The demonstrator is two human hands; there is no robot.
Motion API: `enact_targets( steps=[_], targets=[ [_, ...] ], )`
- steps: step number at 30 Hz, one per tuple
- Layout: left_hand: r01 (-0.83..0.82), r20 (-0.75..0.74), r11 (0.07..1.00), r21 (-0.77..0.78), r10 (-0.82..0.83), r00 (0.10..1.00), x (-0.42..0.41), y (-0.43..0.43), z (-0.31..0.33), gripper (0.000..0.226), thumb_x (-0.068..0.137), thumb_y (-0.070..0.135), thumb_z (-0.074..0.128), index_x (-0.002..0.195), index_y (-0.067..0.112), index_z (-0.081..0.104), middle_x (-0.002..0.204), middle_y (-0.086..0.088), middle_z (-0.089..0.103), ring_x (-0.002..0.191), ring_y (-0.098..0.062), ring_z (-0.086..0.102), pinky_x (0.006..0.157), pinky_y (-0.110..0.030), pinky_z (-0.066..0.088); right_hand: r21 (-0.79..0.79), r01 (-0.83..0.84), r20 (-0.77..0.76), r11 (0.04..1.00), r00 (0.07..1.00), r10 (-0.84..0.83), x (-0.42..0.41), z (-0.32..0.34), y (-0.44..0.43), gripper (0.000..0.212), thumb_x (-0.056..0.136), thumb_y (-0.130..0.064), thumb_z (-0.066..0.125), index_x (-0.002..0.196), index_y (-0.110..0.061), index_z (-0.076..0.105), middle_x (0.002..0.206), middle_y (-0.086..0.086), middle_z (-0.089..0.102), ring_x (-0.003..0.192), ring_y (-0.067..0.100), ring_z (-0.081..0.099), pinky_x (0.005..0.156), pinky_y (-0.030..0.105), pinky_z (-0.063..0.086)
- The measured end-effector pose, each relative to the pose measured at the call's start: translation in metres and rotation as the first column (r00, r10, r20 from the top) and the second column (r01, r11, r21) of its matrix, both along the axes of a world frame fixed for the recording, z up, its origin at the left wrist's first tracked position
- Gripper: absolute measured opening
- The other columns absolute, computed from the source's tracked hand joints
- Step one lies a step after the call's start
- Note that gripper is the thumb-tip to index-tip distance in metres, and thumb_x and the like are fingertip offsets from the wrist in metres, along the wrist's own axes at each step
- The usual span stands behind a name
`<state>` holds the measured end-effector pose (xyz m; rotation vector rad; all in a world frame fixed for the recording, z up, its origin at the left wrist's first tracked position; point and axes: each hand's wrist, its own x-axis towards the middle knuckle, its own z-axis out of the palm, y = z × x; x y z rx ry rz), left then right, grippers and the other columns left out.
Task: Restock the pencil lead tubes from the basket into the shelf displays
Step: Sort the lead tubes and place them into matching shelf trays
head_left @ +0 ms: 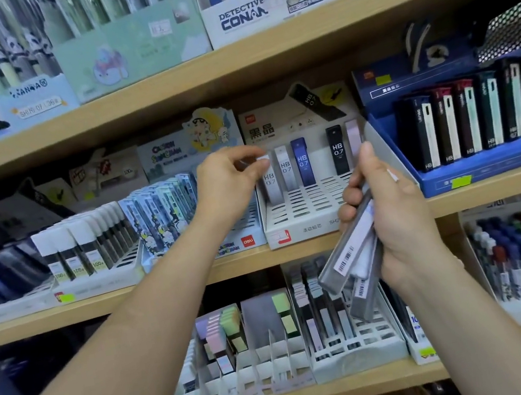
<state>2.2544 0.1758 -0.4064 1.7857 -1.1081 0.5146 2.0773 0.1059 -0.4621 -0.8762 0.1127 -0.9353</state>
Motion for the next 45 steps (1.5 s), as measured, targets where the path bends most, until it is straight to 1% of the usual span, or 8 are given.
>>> enact_targets(
  steps=[9, 12, 15, 25, 31, 35, 42, 45],
  targets=[
    [-0.175, 0.168, 0.975, 0.138, 0.151, 0.974, -0.013, 0.014, -0.004, 0.035, 0.098, 0.033, 0.051, 0.132, 0.027, 0.057, 0.117, -0.003, 0.059, 0.111, -0.022, 0.050, 0.094, -0.040, 0.043, 0.004, 0.052, -0.002, 0.999, 0.999, -0.052, 0.003, 0.000, 0.005, 0.037, 0.092, -0.046, 0.058, 0.072, -0.017, 0.049, 0.056, -0.001, 0.047, 0.047, 0.011, 0.050, 0.046, 0.021, 0.047],
    [-0.007, 0.005, 0.999, 0.048, 0.007, 1.000, -0.063, 0.048, -0.008, 0.023, 0.097, 0.037, 0.050, 0.114, 0.028, 0.062, 0.092, 0.008, 0.062, 0.084, -0.006, 0.054, 0.075, -0.027, 0.046, -0.008, 0.086, -0.009, 0.996, 0.996, -0.086, 0.006, 0.000, 0.008, 0.039, 0.093, -0.046, 0.058, 0.070, -0.017, 0.048, 0.057, -0.001, 0.046, 0.047, 0.013, 0.050, 0.047, 0.024, 0.045],
    [0.320, -0.267, 0.943, 0.085, -0.288, 0.920, -0.120, 0.078, -0.031, 0.028, 0.080, 0.050, 0.061, 0.091, 0.026, 0.068, 0.076, 0.002, 0.069, 0.060, -0.011, 0.059, 0.060, -0.029, 0.049, -0.022, 0.116, -0.008, 0.993, 0.993, -0.116, 0.010, 0.000, 0.014, 0.040, 0.095, -0.044, 0.058, 0.070, -0.015, 0.047, 0.055, 0.000, 0.045, 0.045, 0.014, 0.048, 0.046, 0.026, 0.043],
    [0.146, -0.310, 0.988, -0.048, -0.154, 0.938, -0.119, 0.088, -0.075, 0.023, 0.066, 0.022, 0.087, 0.083, 0.032, 0.074, 0.065, 0.003, 0.067, 0.056, -0.007, 0.055, 0.061, -0.027, 0.051, -0.218, 0.135, -0.143, 0.967, 0.975, -0.168, 0.019, -0.004, 0.032, 0.051, 0.097, -0.054, 0.046, 0.066, -0.015, 0.055, 0.061, 0.006, 0.047, 0.051, 0.017, 0.049, 0.051, 0.029, 0.041],
    [0.216, -0.549, 0.921, -0.324, -0.369, 0.750, -0.117, 0.090, -0.071, 0.021, 0.071, 0.011, 0.078, 0.091, 0.012, 0.070, 0.067, -0.009, 0.072, 0.054, -0.012, 0.062, 0.049, -0.019, 0.048, -0.300, -0.277, -0.130, 0.913, 0.960, 0.249, 0.010, -0.005, 0.027, 0.042, 0.085, -0.046, 0.060, 0.092, -0.006, 0.067, 0.059, 0.001, 0.044, 0.040, 0.008, 0.032, 0.038, 0.019, 0.023],
    [0.257, -0.603, 0.916, -0.309, -0.397, 0.691, -0.115, 0.090, -0.075, 0.030, 0.067, 0.027, 0.072, 0.093, 0.011, 0.069, 0.072, -0.010, 0.073, 0.060, -0.017, 0.066, 0.055, -0.024, 0.053, -0.381, -0.342, -0.208, 0.859, 0.937, 0.281, 0.009, -0.008, 0.016, 0.047, 0.082, -0.037, 0.063, 0.109, 0.001, 0.065, 0.063, 0.000, 0.051, 0.041, 0.006, 0.032, 0.037, 0.016, 0.024],
    [0.276, -0.434, 0.943, -0.188, -0.331, 0.838, -0.102, 0.096, -0.075, 0.044, 0.082, 0.017, 0.071, 0.120, 0.034, 0.057, 0.079, -0.009, 0.071, 0.073, -0.026, 0.067, 0.067, -0.034, 0.059, -0.555, -0.532, -0.516, 0.639, 0.823, 0.238, -0.003, -0.013, 0.007, 0.016, 0.078, -0.033, 0.065, 0.081, -0.017, 0.069, 0.055, -0.004, 0.050, 0.042, 0.009, 0.028, 0.041, 0.017, 0.022],
    [0.259, -0.301, 0.966, 0.025, -0.239, 0.923, -0.088, 0.099, -0.081, 0.056, 0.081, 0.017, 0.075, 0.126, 0.045, 0.056, 0.084, -0.001, 0.066, 0.074, -0.026, 0.061, 0.072, -0.035, 0.056, -0.549, -0.605, -0.633, 0.577, 0.752, 0.186, -0.002, -0.022, 0.001, 0.016, 0.082, -0.033, 0.066, 0.071, -0.023, 0.068, 0.060, 0.000, 0.051, 0.043, 0.009, 0.031, 0.042, 0.018, 0.024]
  ],
)
